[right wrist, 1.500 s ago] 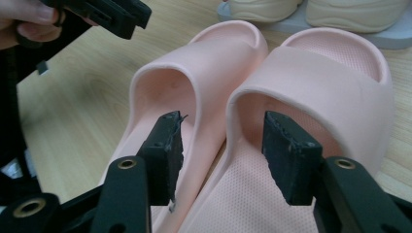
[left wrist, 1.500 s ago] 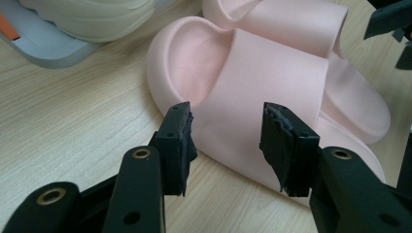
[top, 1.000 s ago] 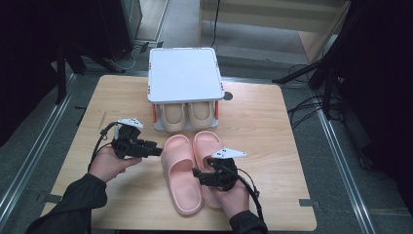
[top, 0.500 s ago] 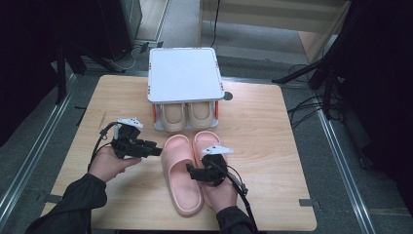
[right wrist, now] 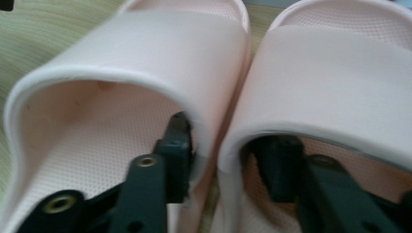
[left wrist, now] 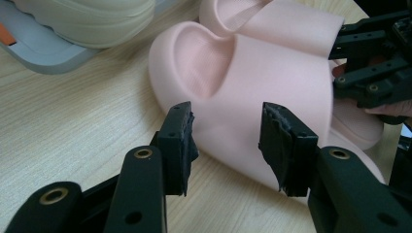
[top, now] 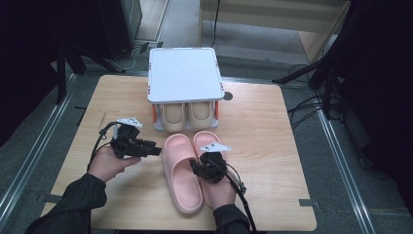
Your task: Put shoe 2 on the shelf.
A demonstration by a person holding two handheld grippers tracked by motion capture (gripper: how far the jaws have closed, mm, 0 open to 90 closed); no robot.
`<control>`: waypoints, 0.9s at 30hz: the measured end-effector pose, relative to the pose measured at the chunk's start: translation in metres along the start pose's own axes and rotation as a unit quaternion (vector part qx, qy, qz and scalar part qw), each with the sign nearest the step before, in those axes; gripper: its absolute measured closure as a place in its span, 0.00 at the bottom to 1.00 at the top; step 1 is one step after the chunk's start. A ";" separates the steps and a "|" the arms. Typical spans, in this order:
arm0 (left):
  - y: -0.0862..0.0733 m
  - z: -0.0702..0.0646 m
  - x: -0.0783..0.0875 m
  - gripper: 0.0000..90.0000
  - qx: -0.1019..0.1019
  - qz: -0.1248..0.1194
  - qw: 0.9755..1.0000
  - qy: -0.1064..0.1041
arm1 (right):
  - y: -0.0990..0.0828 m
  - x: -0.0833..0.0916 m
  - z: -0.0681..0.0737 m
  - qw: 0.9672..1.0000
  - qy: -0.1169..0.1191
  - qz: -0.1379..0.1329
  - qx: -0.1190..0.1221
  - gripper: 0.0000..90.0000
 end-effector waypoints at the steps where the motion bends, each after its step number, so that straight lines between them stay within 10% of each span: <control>1: 0.000 0.000 0.000 0.61 0.001 0.000 1.000 0.000 | 0.000 0.001 -0.002 1.000 -0.002 -0.001 0.002 0.72; 27: 0.000 0.003 0.002 0.61 0.005 -0.007 1.000 0.002 | 0.011 0.011 -0.009 1.000 0.024 0.008 0.015 0.85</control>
Point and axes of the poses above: each handheld gripper's, and its own axes: x roughly backward along the jaws, y roughly out of its top, z roughly to its left, the point moved 7 cm from there along -x, roughly forward along the jaws, and after that the axes turned 10 degrees about x, right-handed, at the moved point
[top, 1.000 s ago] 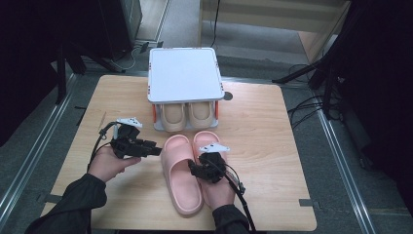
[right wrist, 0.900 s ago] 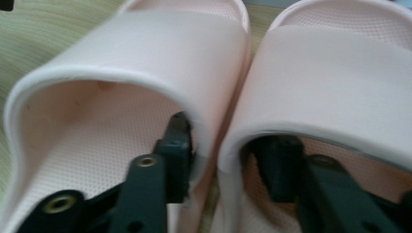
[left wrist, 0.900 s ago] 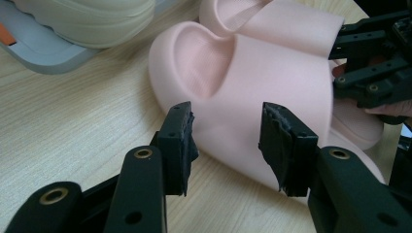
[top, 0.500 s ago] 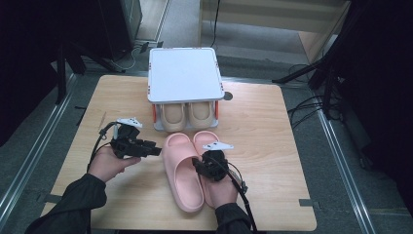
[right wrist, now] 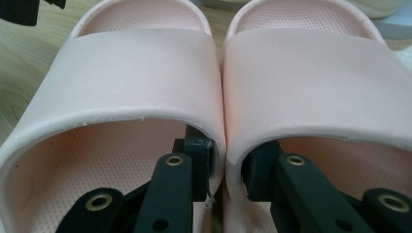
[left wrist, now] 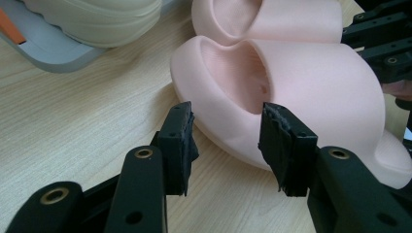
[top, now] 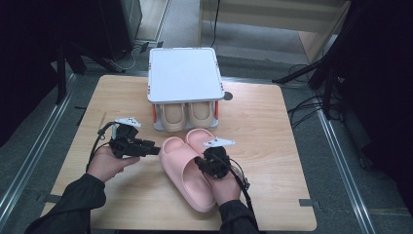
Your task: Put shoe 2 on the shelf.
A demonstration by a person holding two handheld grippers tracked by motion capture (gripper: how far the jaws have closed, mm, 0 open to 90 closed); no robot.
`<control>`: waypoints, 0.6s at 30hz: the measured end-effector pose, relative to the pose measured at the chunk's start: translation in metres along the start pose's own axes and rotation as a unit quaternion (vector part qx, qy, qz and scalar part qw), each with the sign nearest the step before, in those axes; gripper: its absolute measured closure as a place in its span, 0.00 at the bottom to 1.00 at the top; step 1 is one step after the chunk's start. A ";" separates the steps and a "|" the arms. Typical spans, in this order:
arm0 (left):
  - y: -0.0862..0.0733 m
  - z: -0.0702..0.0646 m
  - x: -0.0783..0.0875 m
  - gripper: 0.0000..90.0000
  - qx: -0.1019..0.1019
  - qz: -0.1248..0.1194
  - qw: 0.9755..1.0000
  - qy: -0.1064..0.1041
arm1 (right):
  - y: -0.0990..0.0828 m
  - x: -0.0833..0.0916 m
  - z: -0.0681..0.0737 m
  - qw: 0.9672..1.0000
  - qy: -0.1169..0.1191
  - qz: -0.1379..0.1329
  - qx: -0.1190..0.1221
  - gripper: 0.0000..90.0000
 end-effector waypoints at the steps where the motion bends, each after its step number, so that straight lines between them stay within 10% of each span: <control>1: 0.000 0.000 0.001 0.61 -0.001 0.000 1.000 0.000 | 0.001 0.001 -0.001 1.000 0.001 0.000 0.006 0.85; 8: 0.001 0.004 0.007 0.53 0.011 -0.013 1.000 0.001 | 0.007 0.012 -0.002 0.996 0.058 0.021 0.068 0.84; 17: 0.002 0.011 0.017 0.47 0.011 -0.028 0.999 0.013 | 0.013 0.028 -0.004 0.977 0.145 0.028 0.151 0.84; 18: 0.002 0.015 0.020 0.46 0.013 -0.031 0.999 0.017 | 0.018 0.035 -0.003 0.970 0.174 0.022 0.166 0.84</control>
Point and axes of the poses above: each handheld gripper's, and its own axes: x roughly backward along the jaws, y roughly out of its top, z roughly to its left, the point moved 7 cm from there along -x, roughly forward along the jaws, and after that the axes turned 10 degrees about x, right-handed, at the moved point
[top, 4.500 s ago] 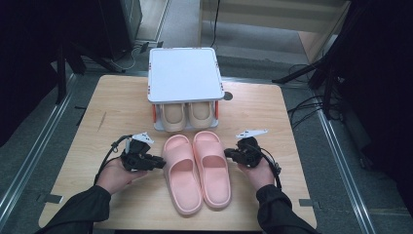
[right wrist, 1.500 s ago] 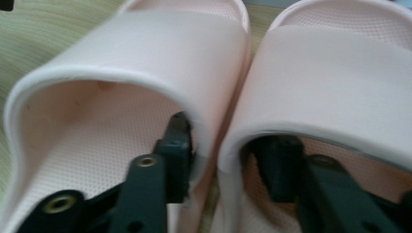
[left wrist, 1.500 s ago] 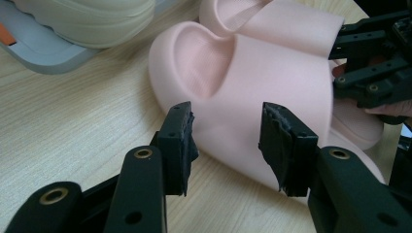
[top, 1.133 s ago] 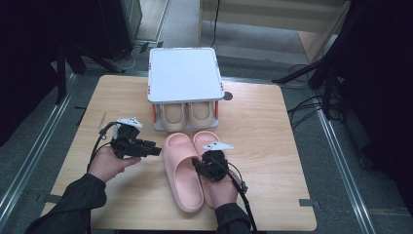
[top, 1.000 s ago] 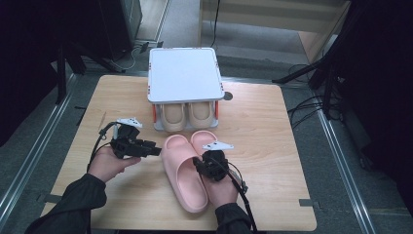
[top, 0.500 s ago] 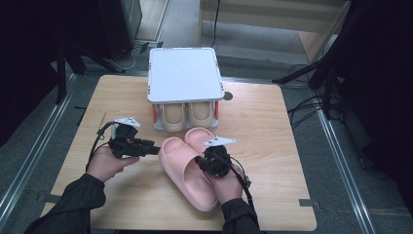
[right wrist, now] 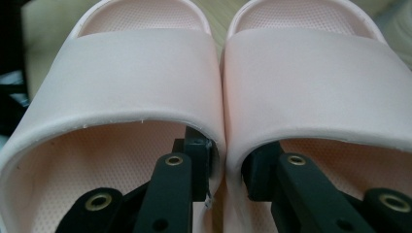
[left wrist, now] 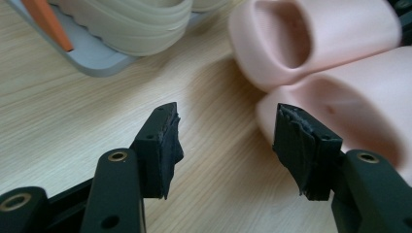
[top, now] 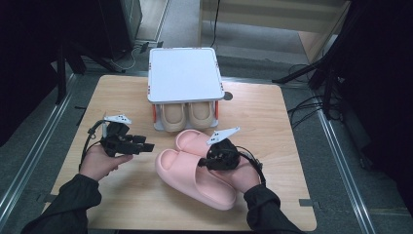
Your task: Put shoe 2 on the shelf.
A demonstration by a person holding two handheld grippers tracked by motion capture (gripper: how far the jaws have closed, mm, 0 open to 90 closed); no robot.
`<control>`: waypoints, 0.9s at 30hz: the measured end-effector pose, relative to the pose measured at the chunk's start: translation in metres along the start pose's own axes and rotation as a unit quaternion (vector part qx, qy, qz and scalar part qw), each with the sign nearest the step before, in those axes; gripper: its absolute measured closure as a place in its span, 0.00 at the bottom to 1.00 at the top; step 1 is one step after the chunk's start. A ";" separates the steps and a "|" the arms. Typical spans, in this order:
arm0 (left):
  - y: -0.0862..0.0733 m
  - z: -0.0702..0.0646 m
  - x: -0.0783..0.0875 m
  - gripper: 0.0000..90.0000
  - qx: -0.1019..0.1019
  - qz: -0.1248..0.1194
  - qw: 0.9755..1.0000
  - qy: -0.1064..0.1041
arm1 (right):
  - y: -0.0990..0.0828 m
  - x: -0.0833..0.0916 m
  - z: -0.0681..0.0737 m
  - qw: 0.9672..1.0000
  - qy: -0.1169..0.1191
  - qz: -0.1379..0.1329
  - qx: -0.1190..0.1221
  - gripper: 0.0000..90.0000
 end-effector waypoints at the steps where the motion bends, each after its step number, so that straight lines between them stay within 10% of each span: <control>1: 0.000 0.002 0.002 0.46 0.002 -0.002 1.000 0.002 | 0.002 0.002 0.001 1.000 0.010 -0.002 0.010 0.84; 14: -0.009 0.026 0.023 0.45 0.033 -0.020 0.999 0.029 | 0.042 0.021 0.016 0.989 0.091 0.002 0.116 0.84; 27: -0.027 0.029 0.034 0.44 0.042 -0.022 0.998 0.042 | 0.116 0.049 0.002 0.989 0.077 -0.014 0.122 0.83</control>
Point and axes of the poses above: each handheld gripper's, and its own axes: x roughly backward along the jaws, y roughly out of its top, z roughly to its left, the point moved 7 cm from there along -x, roughly forward along the jaws, and after that the axes turned 10 degrees about x, right-handed, at the moved point
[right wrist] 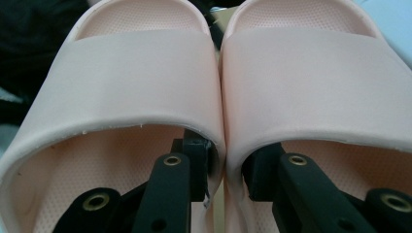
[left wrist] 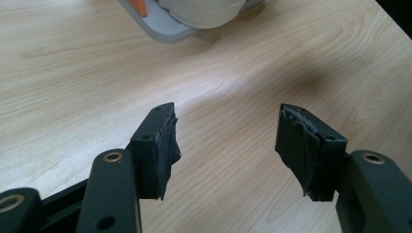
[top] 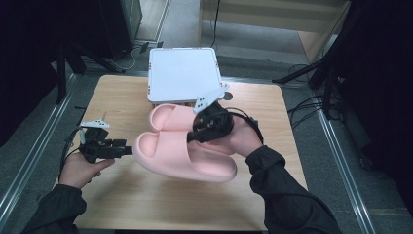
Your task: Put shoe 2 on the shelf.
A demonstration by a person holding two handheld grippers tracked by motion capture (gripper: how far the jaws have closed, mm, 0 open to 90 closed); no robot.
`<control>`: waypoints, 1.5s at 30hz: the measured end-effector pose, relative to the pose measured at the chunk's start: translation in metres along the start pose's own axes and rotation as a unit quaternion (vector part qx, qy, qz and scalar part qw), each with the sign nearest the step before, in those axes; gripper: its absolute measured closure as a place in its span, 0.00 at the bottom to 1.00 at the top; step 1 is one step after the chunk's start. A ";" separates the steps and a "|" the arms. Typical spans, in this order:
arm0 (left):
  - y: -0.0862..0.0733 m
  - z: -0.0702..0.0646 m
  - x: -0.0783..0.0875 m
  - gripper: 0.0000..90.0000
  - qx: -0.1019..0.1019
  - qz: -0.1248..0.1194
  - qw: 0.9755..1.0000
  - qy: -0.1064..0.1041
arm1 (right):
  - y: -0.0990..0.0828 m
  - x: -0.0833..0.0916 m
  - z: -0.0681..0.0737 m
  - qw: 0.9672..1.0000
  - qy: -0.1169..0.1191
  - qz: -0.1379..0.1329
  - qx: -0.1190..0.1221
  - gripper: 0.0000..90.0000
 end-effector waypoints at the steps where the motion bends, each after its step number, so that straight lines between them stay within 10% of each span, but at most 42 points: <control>1: -0.001 0.000 0.001 0.44 0.000 0.001 1.000 0.001 | 0.005 0.002 -0.004 1.000 -0.006 0.001 -0.006 0.83; 8: -0.002 0.000 0.004 0.45 0.000 -0.006 1.000 0.001 | 0.036 0.008 -0.056 0.993 -0.087 0.000 -0.076 0.84; 15: 0.000 -0.003 0.000 0.46 -0.010 -0.002 1.000 -0.003 | 0.057 0.009 -0.112 0.974 -0.169 0.019 -0.150 0.83; 17: 0.001 -0.005 -0.002 0.46 -0.009 0.000 1.000 -0.009 | 0.062 0.008 -0.132 0.961 -0.213 0.036 -0.172 0.83; 22: 0.001 -0.006 -0.004 0.46 -0.013 0.006 1.000 -0.013 | 0.070 0.002 -0.165 0.940 -0.256 0.039 -0.222 0.83; 25: 0.003 -0.008 -0.004 0.47 -0.017 0.009 1.000 -0.015 | 0.073 -0.006 -0.186 0.919 -0.297 0.044 -0.255 0.83; 26: 0.003 -0.008 -0.004 0.47 -0.017 0.009 1.000 -0.015 | 0.073 -0.006 -0.186 0.919 -0.297 0.044 -0.255 0.83; 27: 0.004 -0.010 -0.005 0.47 -0.021 0.009 1.000 -0.018 | 0.074 -0.013 -0.198 0.905 -0.317 0.042 -0.282 0.83; 39: 0.007 -0.013 -0.011 0.49 -0.030 0.020 0.999 -0.025 | 0.066 -0.038 -0.233 0.850 -0.389 0.054 -0.352 0.82; 45: 0.007 -0.014 -0.010 0.49 -0.030 0.020 0.999 -0.028 | 0.065 -0.041 -0.241 0.834 -0.401 0.047 -0.375 0.82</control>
Point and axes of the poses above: each handheld gripper's, and its own axes: x roughly backward along the jaws, y roughly out of its top, z roughly to its left, the point moved 7 cm from there along -x, roughly forward along the jaws, and after that the axes turned 10 degrees about x, right-handed, at the moved point
